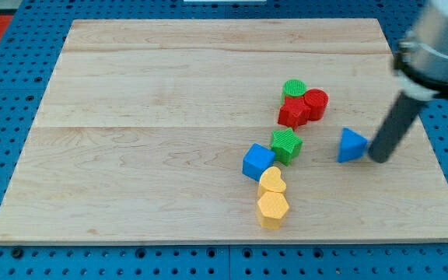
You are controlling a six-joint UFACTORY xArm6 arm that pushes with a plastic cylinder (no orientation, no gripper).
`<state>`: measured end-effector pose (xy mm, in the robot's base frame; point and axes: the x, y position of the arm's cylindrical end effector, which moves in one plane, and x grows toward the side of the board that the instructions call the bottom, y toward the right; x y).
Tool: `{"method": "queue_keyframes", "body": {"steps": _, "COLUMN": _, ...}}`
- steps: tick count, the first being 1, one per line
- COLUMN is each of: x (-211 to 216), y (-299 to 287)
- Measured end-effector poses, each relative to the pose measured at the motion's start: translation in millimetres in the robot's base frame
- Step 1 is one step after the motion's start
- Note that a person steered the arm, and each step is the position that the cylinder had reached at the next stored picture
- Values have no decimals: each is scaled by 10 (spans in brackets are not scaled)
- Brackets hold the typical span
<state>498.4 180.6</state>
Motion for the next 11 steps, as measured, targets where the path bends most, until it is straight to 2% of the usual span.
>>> {"method": "queue_keyframes", "body": {"steps": 1, "x": -320, "y": -582}}
{"method": "queue_keyframes", "body": {"steps": 2, "x": -434, "y": -697}}
{"method": "queue_keyframes", "body": {"steps": 3, "x": -188, "y": -635}}
{"method": "queue_keyframes", "body": {"steps": 4, "x": 458, "y": -261}}
{"method": "queue_keyframes", "body": {"steps": 5, "x": 1069, "y": -367}}
{"method": "queue_keyframes", "body": {"steps": 6, "x": 1199, "y": -647}}
{"method": "queue_keyframes", "body": {"steps": 7, "x": 1204, "y": -1366}}
{"method": "queue_keyframes", "body": {"steps": 8, "x": 1162, "y": -1566}}
{"method": "queue_keyframes", "body": {"steps": 9, "x": 1014, "y": -1514}}
{"method": "queue_keyframes", "body": {"steps": 11, "x": 378, "y": -1513}}
